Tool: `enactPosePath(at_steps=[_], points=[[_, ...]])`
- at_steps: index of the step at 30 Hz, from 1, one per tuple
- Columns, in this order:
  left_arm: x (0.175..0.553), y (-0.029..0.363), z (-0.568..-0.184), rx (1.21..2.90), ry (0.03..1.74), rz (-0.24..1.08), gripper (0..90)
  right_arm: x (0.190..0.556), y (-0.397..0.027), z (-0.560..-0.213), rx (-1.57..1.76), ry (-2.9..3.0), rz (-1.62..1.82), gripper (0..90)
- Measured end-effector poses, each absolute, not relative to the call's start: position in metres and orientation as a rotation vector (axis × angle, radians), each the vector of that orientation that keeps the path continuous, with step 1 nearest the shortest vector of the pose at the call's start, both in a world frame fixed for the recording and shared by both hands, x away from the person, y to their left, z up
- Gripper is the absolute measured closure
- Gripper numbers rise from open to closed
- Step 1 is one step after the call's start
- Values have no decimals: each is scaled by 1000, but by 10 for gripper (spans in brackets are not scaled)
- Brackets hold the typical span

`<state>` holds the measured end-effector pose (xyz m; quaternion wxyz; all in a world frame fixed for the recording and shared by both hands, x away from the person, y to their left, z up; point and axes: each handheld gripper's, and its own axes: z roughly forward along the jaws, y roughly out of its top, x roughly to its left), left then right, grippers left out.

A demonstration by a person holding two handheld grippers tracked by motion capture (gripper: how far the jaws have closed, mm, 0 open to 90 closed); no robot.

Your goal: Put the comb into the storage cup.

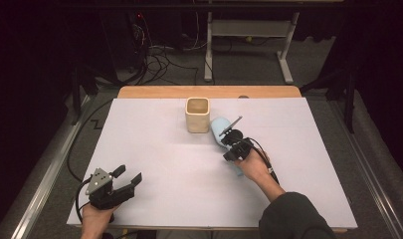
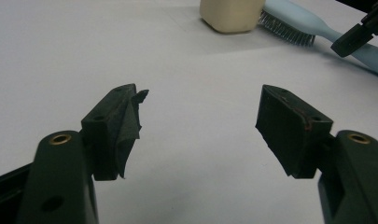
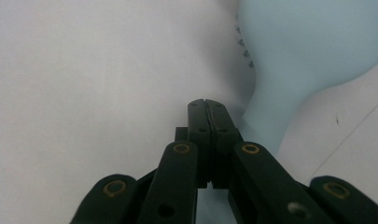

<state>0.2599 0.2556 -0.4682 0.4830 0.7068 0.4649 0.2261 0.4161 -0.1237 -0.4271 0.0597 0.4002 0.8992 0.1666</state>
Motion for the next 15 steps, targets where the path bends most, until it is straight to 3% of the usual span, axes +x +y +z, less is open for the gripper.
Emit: enactPosePath(at_steps=[15], points=[[260,256,-468,1720,1135,552,310,414,-138,-425,1230,2692,511,900]])
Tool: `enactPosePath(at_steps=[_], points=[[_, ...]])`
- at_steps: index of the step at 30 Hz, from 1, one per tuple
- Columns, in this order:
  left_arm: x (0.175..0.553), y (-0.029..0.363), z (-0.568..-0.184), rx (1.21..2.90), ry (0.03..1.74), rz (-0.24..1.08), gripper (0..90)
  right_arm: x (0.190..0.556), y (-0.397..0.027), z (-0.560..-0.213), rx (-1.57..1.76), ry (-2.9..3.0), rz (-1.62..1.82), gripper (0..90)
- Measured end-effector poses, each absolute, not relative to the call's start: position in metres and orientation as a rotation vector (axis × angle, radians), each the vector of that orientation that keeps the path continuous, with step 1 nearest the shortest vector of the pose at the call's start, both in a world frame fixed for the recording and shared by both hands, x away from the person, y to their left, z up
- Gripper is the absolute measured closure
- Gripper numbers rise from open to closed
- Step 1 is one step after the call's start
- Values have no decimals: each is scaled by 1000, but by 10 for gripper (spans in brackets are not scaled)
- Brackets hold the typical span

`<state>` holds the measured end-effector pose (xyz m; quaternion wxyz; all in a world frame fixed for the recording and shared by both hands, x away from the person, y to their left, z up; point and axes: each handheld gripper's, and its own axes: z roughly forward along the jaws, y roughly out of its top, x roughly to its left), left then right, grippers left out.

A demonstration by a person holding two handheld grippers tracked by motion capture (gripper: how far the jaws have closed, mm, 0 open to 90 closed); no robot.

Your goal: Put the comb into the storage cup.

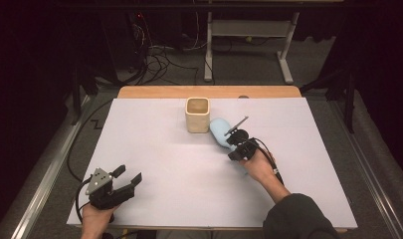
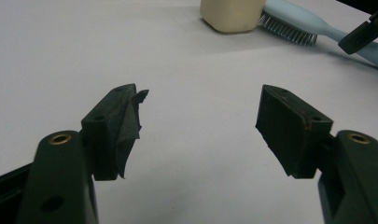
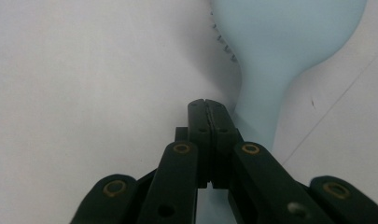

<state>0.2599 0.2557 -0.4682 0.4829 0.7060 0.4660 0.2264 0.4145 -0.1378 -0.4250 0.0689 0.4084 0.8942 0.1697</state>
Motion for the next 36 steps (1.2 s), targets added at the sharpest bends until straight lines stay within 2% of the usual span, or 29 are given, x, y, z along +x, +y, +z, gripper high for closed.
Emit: enactPosePath(at_steps=[23,27,36], points=[[260,256,-468,1720,1136,552,310,410,-155,-420,1210,2651,508,891],[260,255,-468,1724,1133,553,310,407,-158,-418,1198,2654,517,866],[260,255,-468,1724,1135,552,309,404,-160,-412,1225,2639,600,750]])
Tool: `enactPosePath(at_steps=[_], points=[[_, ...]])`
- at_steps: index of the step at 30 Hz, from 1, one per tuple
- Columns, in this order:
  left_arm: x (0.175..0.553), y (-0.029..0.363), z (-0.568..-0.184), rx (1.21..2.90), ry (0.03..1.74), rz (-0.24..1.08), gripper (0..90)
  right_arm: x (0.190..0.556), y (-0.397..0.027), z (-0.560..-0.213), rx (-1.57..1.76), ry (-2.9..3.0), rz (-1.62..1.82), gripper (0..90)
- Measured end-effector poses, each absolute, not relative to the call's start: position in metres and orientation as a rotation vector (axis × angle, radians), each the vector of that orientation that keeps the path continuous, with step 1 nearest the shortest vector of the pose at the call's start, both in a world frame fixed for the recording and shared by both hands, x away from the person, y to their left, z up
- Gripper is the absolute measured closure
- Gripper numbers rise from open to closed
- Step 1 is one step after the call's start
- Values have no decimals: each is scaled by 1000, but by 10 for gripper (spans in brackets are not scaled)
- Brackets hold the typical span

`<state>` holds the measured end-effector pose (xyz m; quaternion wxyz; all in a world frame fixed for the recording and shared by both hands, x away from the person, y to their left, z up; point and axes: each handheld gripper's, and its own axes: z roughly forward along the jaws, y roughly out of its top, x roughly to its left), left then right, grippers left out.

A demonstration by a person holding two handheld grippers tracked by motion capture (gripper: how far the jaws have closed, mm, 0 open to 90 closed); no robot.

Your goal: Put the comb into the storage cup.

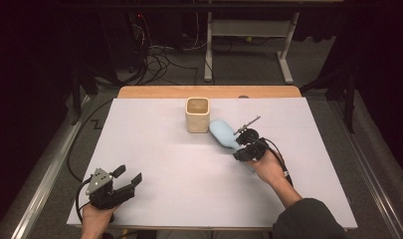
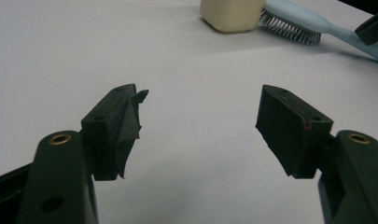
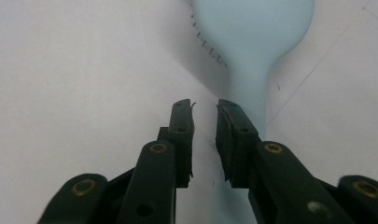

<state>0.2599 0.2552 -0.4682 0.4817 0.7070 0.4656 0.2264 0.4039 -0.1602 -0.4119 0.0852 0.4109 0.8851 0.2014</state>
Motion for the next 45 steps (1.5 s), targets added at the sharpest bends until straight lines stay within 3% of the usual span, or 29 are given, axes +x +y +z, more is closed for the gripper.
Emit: enactPosePath(at_steps=[19,45], points=[[260,256,-468,1721,1138,552,306,414,-169,-406,1295,2526,647,500],[260,256,-468,1719,1139,553,305,441,-147,-431,1360,2572,498,503]])
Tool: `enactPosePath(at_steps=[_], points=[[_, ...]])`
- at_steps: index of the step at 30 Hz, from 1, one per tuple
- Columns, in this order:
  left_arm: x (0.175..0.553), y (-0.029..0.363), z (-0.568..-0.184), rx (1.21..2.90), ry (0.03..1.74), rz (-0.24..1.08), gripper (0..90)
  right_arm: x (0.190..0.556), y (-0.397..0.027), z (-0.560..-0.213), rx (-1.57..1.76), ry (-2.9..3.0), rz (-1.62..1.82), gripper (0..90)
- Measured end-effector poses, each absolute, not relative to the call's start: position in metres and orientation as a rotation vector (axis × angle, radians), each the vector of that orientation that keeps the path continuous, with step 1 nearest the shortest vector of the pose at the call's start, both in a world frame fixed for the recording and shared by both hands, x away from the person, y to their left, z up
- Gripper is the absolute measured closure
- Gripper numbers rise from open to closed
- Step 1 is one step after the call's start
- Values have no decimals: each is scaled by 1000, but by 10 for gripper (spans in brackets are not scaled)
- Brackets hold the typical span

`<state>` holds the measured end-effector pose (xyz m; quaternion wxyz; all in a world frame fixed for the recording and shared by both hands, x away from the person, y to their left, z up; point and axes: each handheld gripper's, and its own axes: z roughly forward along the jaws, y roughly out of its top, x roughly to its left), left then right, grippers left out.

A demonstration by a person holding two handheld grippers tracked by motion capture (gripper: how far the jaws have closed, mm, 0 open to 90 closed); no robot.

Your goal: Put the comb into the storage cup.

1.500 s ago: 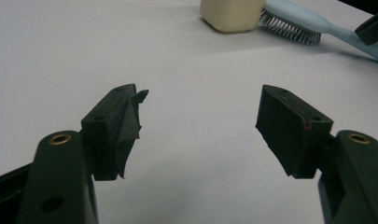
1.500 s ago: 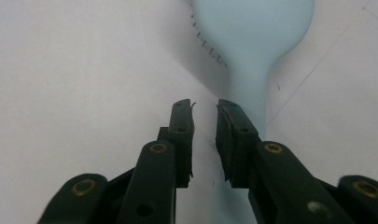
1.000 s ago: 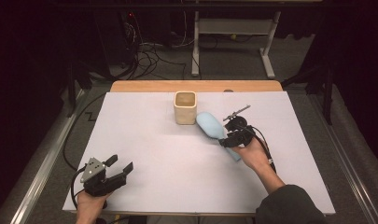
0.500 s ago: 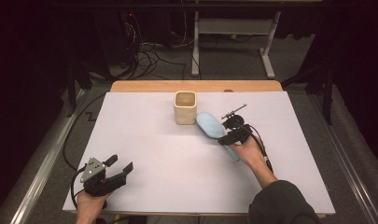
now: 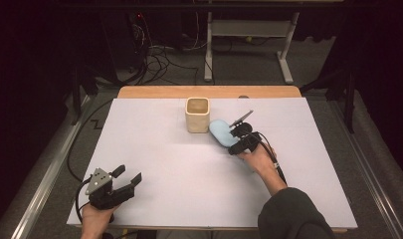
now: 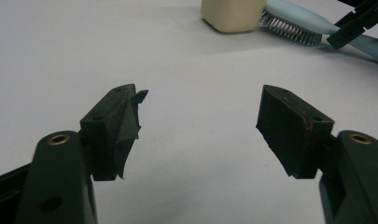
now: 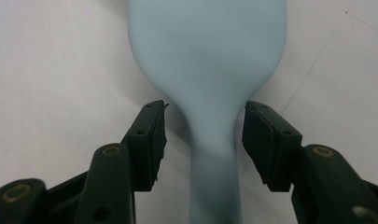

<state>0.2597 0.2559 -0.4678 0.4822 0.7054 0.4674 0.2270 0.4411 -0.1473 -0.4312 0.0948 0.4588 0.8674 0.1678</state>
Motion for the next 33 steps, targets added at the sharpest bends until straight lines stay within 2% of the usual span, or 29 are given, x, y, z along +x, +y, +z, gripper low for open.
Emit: enactPosePath(at_steps=[18,33], points=[[260,255,-468,1723,1142,549,301,448,-141,-436,1371,2584,396,669],[260,255,-468,1722,1142,549,300,448,-143,-435,1315,2608,381,704]])
